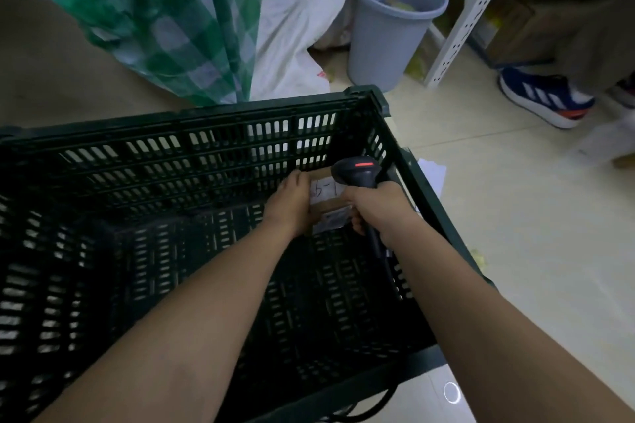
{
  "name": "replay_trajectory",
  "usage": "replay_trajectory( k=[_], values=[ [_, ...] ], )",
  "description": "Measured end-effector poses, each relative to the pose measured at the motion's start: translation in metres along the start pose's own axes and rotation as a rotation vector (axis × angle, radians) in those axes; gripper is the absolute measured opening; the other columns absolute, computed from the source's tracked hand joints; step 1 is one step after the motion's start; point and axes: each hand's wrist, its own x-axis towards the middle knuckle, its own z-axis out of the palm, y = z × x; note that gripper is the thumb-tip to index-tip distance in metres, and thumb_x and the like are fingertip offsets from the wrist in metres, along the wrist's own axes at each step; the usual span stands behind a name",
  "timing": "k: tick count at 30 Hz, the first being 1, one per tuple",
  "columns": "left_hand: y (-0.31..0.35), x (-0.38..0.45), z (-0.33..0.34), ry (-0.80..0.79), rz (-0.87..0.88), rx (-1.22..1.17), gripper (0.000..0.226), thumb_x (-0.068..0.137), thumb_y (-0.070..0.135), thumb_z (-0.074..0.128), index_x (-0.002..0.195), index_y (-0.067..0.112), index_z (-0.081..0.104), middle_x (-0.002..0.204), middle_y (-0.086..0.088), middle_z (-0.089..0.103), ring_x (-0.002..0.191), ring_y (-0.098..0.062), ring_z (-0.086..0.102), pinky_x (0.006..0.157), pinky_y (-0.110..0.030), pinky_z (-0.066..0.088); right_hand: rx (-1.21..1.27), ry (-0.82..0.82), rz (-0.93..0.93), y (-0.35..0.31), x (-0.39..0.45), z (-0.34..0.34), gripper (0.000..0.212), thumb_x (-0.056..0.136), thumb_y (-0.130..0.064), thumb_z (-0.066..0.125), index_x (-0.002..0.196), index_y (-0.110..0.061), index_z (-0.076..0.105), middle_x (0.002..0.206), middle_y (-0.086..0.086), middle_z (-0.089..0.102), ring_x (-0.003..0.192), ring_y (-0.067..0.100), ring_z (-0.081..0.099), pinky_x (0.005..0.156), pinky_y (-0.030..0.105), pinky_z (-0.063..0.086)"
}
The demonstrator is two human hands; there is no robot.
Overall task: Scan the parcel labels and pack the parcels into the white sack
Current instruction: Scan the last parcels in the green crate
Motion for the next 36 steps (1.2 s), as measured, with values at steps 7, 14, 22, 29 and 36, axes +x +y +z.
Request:
replay_trajectory(
  k=[7, 14, 22, 29, 36],
  values=[
    [0.004, -0.025, -0.020, -0.025, -0.107, -0.004, 0.069, 0.071, 0.034, 0.080, 0.118, 0.011, 0.036, 0.121, -0.012, 0.038, 0.113, -0.033, 0.047, 0.084, -0.039, 0.042, -0.017, 0.050, -0.073, 0.000, -0.018, -0.001, 0.022, 0.058, -0.032, 0.063, 0.065, -0.011, 0.059, 0.063, 0.009, 0.058, 0.062, 0.027, 0.053, 0.061, 0.041, 0.046],
    [-0.018, -0.118, -0.102, 0.080, -0.125, -0.080, 0.074, 0.067, 0.044, 0.079, 0.123, 0.015, 0.039, 0.117, -0.004, 0.036, 0.099, -0.023, 0.051, 0.075, -0.035, 0.045, -0.126, 0.087, -0.396, -0.021, -0.102, 0.005, 0.031, 0.086, -0.048, 0.067, 0.088, -0.018, 0.058, 0.074, -0.006, 0.059, 0.066, 0.009, 0.056, 0.053, 0.019, 0.037],
    [-0.054, -0.296, -0.211, 0.392, -0.212, -0.216, 0.078, 0.069, 0.045, 0.081, 0.131, 0.019, 0.041, 0.121, 0.005, 0.038, 0.102, -0.008, 0.043, 0.080, -0.027, 0.040, 0.121, -0.124, -0.560, -0.072, -0.234, 0.043, 0.009, 0.090, -0.036, 0.066, 0.093, -0.032, 0.059, 0.087, -0.008, 0.063, 0.081, 0.013, 0.062, 0.082, 0.040, 0.054],
    [-0.094, -0.412, -0.262, 0.500, -0.363, -0.568, 0.063, 0.069, 0.045, 0.081, 0.116, 0.023, 0.045, 0.116, 0.003, 0.056, 0.101, -0.014, 0.058, 0.090, -0.037, 0.050, 0.127, -0.303, -0.524, -0.094, -0.326, 0.082, 0.023, 0.093, -0.033, 0.063, 0.104, -0.013, 0.060, 0.089, 0.005, 0.063, 0.071, 0.013, 0.057, 0.052, 0.015, 0.045],
    [-0.131, -0.476, -0.247, 0.450, -0.516, -0.748, 0.066, 0.068, 0.052, 0.077, 0.120, 0.018, 0.056, 0.120, 0.002, 0.058, 0.109, -0.018, 0.057, 0.099, -0.038, 0.045, 0.299, -0.281, -0.352, -0.048, -0.381, 0.128, 0.024, 0.094, -0.034, 0.061, 0.106, -0.014, 0.062, 0.085, 0.002, 0.064, 0.071, 0.013, 0.058, 0.066, 0.027, 0.048]
  ],
)
